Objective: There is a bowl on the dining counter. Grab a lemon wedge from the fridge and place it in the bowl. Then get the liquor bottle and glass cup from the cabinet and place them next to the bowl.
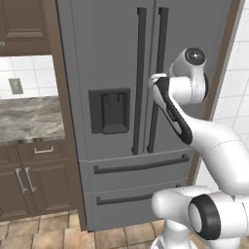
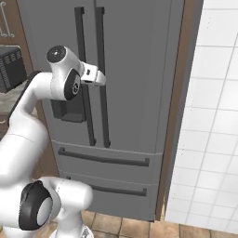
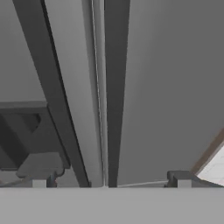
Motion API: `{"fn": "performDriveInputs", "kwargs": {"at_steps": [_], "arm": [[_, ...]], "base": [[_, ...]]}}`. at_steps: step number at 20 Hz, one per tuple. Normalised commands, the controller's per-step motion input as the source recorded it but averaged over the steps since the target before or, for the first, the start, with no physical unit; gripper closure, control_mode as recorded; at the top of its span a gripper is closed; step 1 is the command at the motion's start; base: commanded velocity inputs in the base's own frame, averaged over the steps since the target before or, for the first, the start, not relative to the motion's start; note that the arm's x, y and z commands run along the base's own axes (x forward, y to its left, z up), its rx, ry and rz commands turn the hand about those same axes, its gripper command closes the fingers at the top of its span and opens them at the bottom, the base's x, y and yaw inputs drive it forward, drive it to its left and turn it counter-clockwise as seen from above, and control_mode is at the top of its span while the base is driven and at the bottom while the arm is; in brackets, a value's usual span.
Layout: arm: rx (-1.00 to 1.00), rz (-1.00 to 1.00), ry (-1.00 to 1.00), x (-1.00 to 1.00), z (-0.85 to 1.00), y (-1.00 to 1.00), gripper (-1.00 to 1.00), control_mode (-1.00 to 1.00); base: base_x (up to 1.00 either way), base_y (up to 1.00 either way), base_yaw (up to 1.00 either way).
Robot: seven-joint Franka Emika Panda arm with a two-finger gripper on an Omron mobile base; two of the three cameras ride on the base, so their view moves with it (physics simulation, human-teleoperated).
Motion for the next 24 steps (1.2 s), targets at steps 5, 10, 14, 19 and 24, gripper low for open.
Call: {"fn": "performDriveInputs", "kwargs": {"at_steps": [5, 10, 14, 19, 24], "arm": [[0.0, -0.06, -0.1, 0.22, 0.0, -0.15, -1.0, -1.0], [0.02, 0.0, 0.0, 0.41, 0.0, -0.08, -1.0, -1.0], [0.04, 0.05, 0.02, 0.51, 0.0, 0.0, -1.0, -1.0], [0.0, 0.07, 0.0, 0.46, 0.0, 0.0, -1.0, -1.0], [0.0, 0.06, 0.0, 0.45, 0.0, -0.04, -1.0, -1.0]], "base": [[0.0, 0.0, 0.0], [0.0, 0.0, 0.0], [0.0, 0.0, 0.0], [0.0, 0.0, 0.0], [0.0, 0.0, 0.0]]}}
